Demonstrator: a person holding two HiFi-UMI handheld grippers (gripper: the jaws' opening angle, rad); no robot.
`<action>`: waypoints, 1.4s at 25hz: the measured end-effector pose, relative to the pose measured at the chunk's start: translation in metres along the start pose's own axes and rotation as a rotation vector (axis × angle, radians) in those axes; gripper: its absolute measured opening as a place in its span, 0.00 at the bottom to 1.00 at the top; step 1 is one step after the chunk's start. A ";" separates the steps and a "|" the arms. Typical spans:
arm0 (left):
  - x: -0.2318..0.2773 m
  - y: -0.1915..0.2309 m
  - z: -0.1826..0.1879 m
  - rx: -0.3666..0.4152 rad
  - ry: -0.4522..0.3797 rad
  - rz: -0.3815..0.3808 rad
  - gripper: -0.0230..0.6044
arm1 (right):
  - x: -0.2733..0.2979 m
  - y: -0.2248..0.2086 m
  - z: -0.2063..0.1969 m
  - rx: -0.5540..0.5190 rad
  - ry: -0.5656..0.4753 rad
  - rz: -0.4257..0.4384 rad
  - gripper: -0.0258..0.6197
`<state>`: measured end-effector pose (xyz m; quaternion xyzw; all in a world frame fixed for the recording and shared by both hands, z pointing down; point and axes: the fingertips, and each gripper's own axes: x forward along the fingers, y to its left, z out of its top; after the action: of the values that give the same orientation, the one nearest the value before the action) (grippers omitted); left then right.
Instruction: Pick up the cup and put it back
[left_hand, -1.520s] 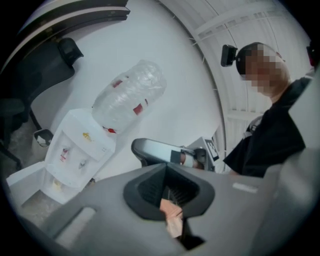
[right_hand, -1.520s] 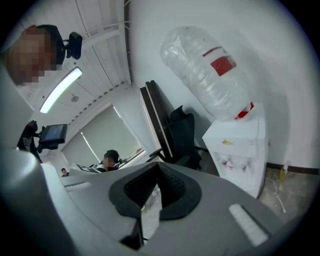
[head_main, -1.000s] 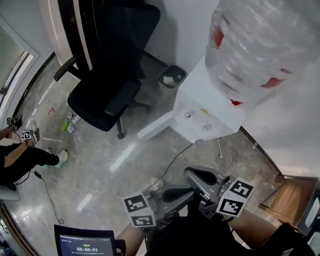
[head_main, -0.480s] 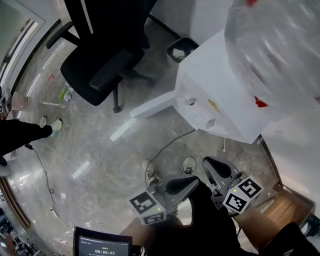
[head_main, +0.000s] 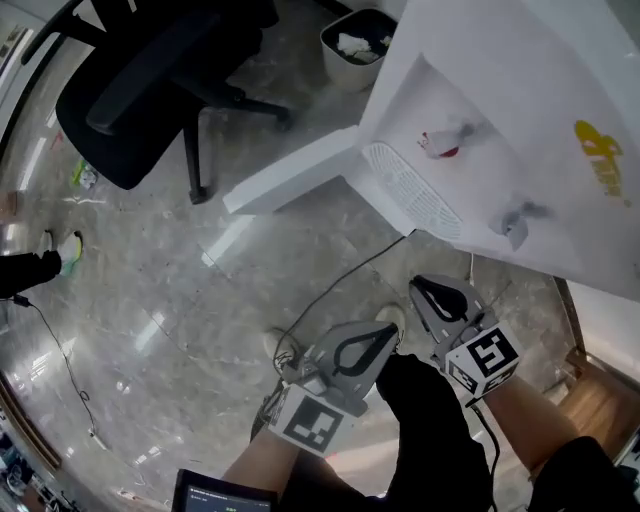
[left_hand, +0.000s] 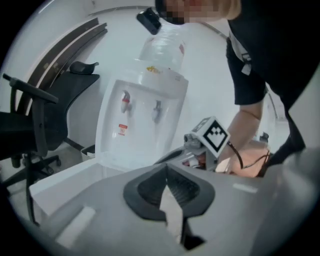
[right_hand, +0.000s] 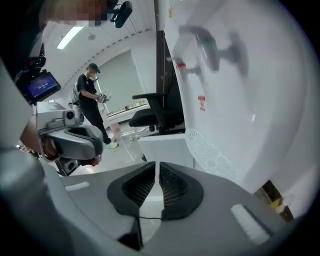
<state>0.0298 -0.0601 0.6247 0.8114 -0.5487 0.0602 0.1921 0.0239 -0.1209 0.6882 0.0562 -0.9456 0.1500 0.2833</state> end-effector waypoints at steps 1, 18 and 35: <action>0.005 0.004 -0.019 0.028 -0.009 -0.001 0.04 | 0.019 -0.010 -0.019 0.004 0.005 -0.023 0.09; 0.050 0.088 -0.125 0.059 -0.095 -0.253 0.04 | 0.226 -0.253 -0.228 0.346 0.161 -0.671 0.22; 0.053 0.095 -0.141 0.073 -0.056 -0.266 0.04 | 0.251 -0.282 -0.247 0.362 0.154 -0.641 0.13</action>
<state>-0.0202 -0.0834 0.7940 0.8848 -0.4390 0.0316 0.1533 -0.0030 -0.3164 1.0938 0.3871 -0.8140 0.2221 0.3717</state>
